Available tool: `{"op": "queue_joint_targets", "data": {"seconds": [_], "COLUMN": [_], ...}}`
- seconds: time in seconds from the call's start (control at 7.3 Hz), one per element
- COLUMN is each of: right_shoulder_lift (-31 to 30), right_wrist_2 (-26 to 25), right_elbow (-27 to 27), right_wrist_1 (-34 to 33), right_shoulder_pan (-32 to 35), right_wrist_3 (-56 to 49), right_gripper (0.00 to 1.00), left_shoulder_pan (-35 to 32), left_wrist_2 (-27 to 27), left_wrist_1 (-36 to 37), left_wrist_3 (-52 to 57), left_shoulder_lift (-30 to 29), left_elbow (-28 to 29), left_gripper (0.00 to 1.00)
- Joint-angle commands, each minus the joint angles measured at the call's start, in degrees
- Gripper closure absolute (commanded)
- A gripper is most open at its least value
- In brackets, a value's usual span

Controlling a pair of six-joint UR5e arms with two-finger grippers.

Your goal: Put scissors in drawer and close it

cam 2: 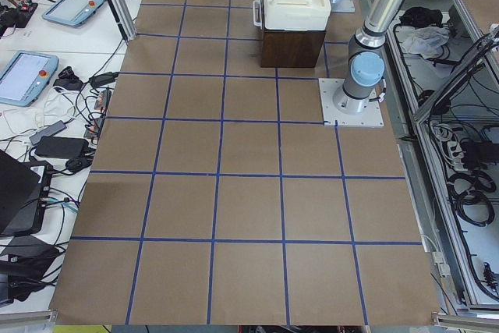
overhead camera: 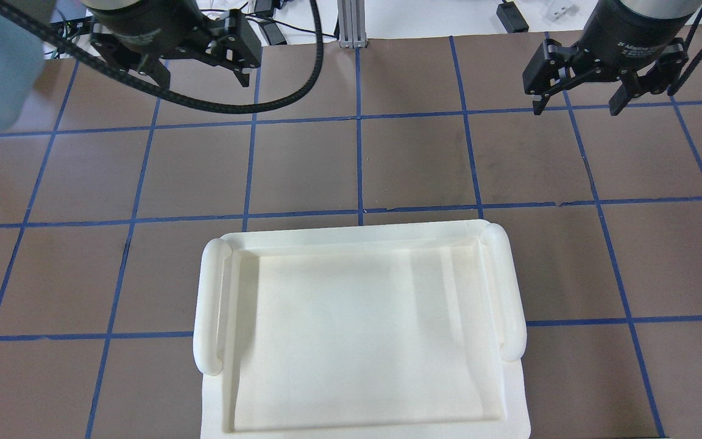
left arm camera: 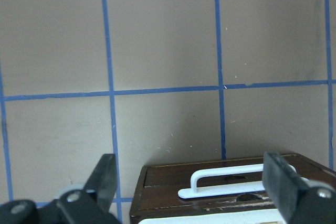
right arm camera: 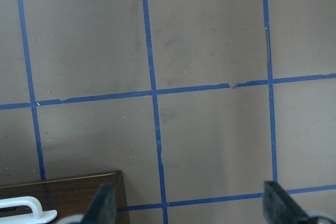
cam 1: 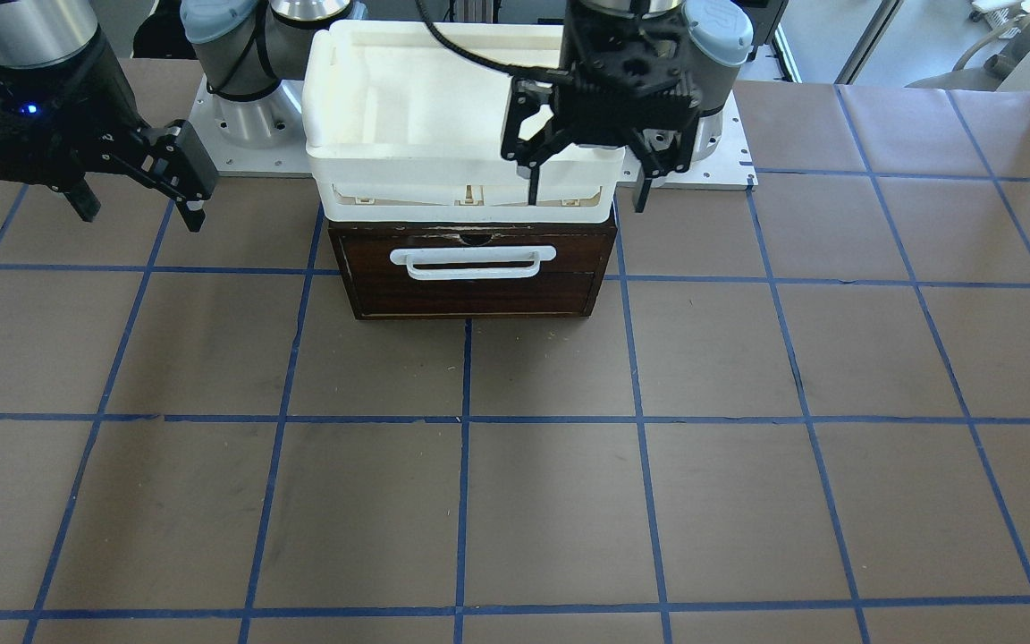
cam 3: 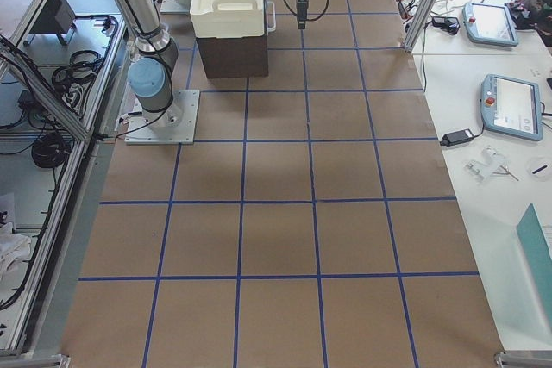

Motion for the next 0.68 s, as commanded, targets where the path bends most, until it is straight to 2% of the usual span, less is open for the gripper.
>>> {"op": "queue_joint_targets", "data": {"seconds": [0.0, 0.27, 0.55], "right_shoulder_lift": [0.0, -0.1, -0.1], "right_wrist_2": [-0.1, -0.1, -0.1], "right_elbow": [0.0, 0.0, 0.0], "right_wrist_1": [0.0, 0.1, 0.1], "right_shoulder_pan": [0.0, -0.3, -0.2], "right_wrist_3": [0.1, 0.0, 0.1], "right_gripper": [0.0, 0.0, 0.0], "left_shoulder_pan": [4.7, 5.5, 5.5], "left_wrist_2": [-0.2, 0.0, -0.4], "left_wrist_1": [0.6, 1.7, 2.4], "left_wrist_3": [3.3, 3.8, 3.9], "left_shoulder_lift": [1.0, 1.7, 1.9], "left_elbow": [-0.8, -4.4, -4.7], "left_gripper": [0.0, 0.0, 0.0]}}
